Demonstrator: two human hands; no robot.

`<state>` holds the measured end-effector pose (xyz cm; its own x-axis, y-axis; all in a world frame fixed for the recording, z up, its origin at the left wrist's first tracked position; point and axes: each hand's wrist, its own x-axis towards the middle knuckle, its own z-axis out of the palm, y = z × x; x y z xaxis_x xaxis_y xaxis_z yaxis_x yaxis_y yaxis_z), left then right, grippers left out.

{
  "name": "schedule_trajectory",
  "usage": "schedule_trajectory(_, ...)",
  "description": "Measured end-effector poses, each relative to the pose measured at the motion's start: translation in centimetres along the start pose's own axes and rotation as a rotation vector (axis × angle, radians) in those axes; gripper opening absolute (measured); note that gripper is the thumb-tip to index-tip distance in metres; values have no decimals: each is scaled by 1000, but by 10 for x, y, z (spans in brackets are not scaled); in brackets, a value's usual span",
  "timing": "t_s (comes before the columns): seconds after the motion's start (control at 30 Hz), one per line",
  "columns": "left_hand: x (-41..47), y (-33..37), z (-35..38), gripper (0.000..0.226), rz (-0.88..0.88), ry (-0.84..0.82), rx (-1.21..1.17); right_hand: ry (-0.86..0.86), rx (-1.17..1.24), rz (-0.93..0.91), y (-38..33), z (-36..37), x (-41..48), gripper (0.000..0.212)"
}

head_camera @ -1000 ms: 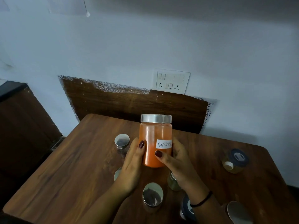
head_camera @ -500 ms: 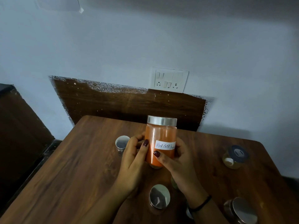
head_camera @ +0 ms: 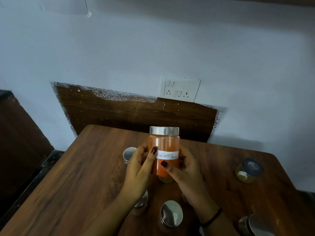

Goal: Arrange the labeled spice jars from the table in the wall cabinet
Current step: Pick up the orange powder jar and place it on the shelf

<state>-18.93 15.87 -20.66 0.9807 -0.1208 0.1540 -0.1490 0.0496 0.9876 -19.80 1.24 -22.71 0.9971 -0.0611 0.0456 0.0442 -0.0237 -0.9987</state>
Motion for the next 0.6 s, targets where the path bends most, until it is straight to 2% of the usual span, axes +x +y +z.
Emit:
schedule_trajectory(0.07,3,-3,-3,43,0,8,21,-44,-15,15,-2,-3,3,92)
schedule_trajectory(0.2,9,-5,-8,34,-58,30,-15,-110,-28,49,-2,-9,7,94)
schedule_trajectory(0.27,10,-7,-10,42,-114,30,-23,-122,-34,51,-2,-11,8,96)
schedule_trajectory(0.37,10,-8,-14,39,-200,54,-54,-123,-32,52,-3,-12,11,99)
schedule_trajectory(0.5,12,-8,-17,43,-201,62,-68,-119,-35,63,-4,-11,12,100)
schedule_trajectory(0.6,12,-1,-18,21,-156,29,-56,-130,-60,55,-6,-7,11,92)
